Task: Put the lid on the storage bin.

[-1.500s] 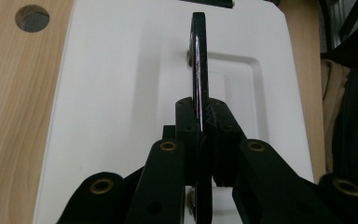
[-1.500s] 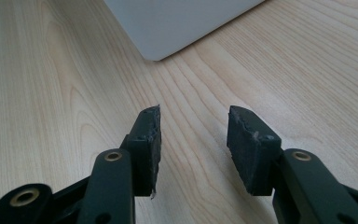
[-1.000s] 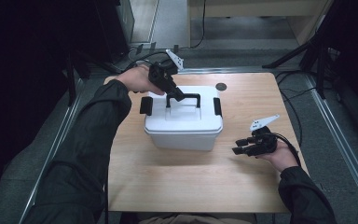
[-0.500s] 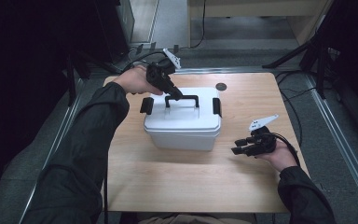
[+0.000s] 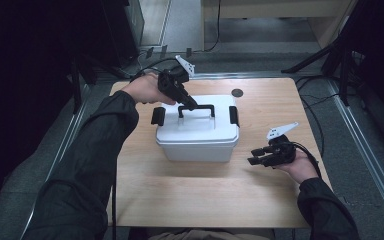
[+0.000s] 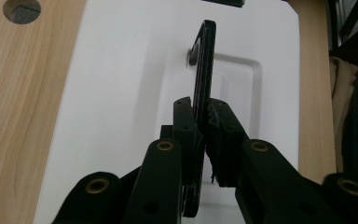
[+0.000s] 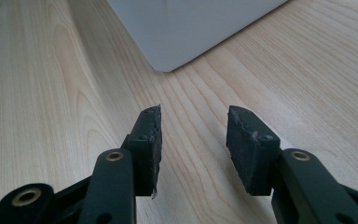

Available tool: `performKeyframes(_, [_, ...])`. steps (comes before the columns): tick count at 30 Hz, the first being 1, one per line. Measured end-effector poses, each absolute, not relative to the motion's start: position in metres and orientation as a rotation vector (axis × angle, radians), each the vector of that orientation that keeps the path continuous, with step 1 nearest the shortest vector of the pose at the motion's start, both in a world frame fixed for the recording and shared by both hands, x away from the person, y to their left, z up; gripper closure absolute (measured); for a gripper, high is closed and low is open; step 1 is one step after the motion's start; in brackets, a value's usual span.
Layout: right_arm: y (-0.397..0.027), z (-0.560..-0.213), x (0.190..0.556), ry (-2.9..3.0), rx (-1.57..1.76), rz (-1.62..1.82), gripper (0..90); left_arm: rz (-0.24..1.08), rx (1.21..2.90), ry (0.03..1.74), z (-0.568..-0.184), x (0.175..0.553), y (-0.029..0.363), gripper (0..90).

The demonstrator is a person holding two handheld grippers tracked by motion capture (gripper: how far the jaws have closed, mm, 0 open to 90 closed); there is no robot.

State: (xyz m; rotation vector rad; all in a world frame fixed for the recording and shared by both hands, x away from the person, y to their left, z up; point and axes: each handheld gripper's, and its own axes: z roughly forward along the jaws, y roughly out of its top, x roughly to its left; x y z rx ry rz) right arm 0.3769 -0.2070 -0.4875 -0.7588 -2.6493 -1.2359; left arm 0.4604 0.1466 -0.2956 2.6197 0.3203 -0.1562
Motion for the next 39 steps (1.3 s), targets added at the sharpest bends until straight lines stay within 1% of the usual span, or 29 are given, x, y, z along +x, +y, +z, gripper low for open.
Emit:
performKeyframes(14, [-0.207, -0.487, 0.376, -2.649, -0.758, -1.234, 56.7, -0.183, 2.620, 0.383, -0.303, 0.464, 0.143, 80.5])
performKeyframes(16, [-0.207, -0.487, 0.376, -2.648, -0.762, -1.231, 56.7, -0.203, 2.593, 0.389, -0.301, 0.465, 0.146, 78.7])
performKeyframes(19, [-0.207, -0.487, 0.376, -2.653, -0.760, -1.231, 56.8, -0.200, 2.596, 0.390, -0.299, 0.464, 0.149, 76.3])
performKeyframes(23, [-0.206, -0.488, 0.376, -2.653, -0.757, -1.232, 56.6, -0.218, 2.574, 0.435, -0.297, 0.463, 0.156, 72.0])
performKeyframes(31, [-0.207, -0.489, 0.377, -2.658, -0.766, -1.225, 56.2, -0.175, 2.499, 0.520, -0.288, 0.458, 0.181, 61.7])
performKeyframes(39, [-0.206, -0.489, 0.377, -2.670, -0.769, -1.214, 55.8, -0.127, 2.439, 0.616, -0.286, 0.452, 0.207, 56.8])
